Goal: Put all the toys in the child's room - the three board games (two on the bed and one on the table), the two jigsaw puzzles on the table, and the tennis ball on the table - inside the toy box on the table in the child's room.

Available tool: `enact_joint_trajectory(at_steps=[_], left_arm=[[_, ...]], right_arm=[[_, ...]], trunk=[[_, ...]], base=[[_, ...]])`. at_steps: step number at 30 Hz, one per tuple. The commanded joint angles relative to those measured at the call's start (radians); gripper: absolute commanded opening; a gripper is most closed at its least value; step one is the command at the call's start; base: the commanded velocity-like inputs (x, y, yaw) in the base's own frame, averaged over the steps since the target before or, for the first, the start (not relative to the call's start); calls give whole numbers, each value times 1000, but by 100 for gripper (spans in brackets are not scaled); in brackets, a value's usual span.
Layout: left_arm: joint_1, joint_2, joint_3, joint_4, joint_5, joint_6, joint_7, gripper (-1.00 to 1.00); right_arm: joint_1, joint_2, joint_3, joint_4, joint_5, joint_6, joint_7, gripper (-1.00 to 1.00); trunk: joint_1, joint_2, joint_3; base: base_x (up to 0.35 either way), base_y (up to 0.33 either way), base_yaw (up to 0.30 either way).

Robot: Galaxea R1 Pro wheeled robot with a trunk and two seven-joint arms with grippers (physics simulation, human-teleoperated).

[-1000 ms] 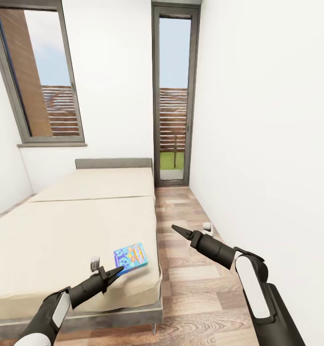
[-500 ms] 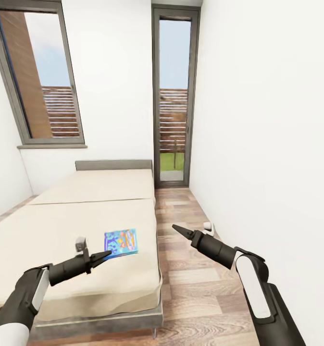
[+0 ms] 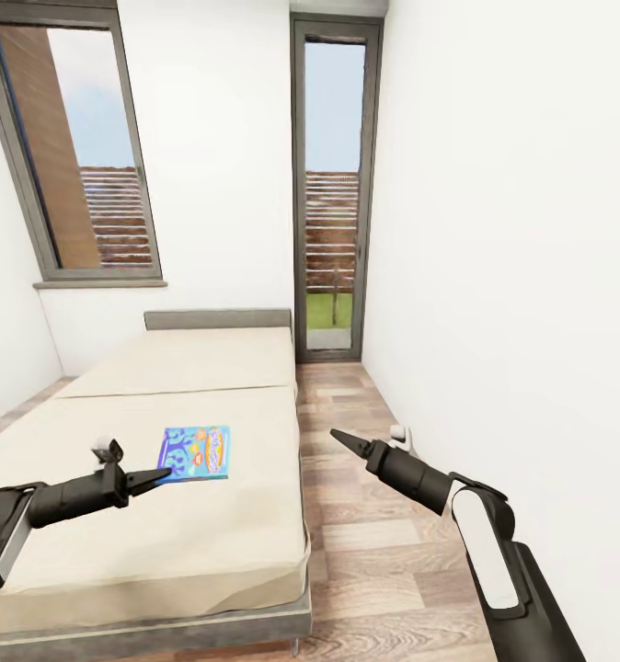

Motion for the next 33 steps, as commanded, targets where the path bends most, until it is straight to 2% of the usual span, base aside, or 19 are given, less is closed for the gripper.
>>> enact_joint_trajectory(at_steps=[1,16,23,25,29,33], left_arm=[[-1,2,-5,0,-1,11,-4,-100],[-1,9,-12,0,-1,11,-4,-100],[-1,34,-8,1,3,10,-4,-100],[-1,37,-6,1,3,10,-4,-100],[-1,39,-6,1,4,10,-4,-100],[-1,44,-5,2,4,9,-4,-100]], right_arm=[[-1,1,-3,0,-1,6,4,100],[0,0,-1,0,1,2,4,100],[0,1,-2,1,3,2,1,100],[0,2,-2,1,5,3,-15,100],[-1,0,-3,0,-1,3,-96,100],[0,0,-2,1,-9,5,-117,100]], trunk=[[-4,7,2],[-62,112,49],[-88,161,71],[-96,175,77],[-111,203,90],[-127,231,102]], base=[[0,0,0],[0,0,0],[0,0,0],[0,0,0],[0,0,0],[0,0,0]])
